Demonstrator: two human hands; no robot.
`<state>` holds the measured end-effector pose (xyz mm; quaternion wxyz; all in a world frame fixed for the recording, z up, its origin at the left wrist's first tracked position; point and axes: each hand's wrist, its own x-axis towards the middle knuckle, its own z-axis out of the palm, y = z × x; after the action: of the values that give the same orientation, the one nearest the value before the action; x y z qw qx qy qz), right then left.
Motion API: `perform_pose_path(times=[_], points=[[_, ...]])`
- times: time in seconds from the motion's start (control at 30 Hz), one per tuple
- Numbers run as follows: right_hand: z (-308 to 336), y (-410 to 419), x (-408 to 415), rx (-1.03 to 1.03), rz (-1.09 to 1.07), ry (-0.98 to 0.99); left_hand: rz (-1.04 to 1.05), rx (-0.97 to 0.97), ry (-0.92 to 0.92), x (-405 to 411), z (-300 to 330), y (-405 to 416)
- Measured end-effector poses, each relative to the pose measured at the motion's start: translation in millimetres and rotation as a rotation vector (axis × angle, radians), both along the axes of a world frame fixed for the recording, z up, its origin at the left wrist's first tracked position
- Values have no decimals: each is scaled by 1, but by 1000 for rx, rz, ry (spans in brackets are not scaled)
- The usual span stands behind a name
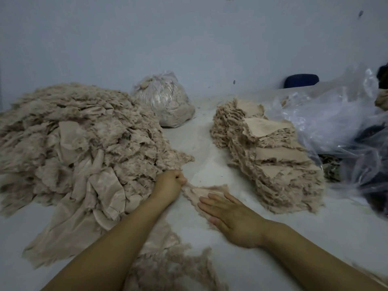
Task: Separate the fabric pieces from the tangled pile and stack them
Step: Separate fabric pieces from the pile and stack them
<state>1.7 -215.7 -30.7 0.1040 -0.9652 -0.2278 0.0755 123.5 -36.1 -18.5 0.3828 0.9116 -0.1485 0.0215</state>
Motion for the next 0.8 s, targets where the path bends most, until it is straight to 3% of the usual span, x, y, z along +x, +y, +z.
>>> perform_pose_path(times=[0.17,0.3,0.43,0.57,0.6,0.67,0.8], points=[[-2,-3,0,45,16,-1,176,-21,-102,15,-2,15],[-5,-2,2,180,-30,-82,-179,87,-43,9,3,13],[-6,1,5,237,-4,-106,-358,282,-149,-1,-7,-12],[-7,2,4,250,2,-78,3,-147,-56,13,-1,-10],[-7,2,5,253,1,-77,41,-162,-81,17,1,-4],[-6,2,5,248,2,-79,-76,-3,-139,15,3,-2],[-5,2,5,222,14,-90,-335,169,-65,-4,-1,-27]])
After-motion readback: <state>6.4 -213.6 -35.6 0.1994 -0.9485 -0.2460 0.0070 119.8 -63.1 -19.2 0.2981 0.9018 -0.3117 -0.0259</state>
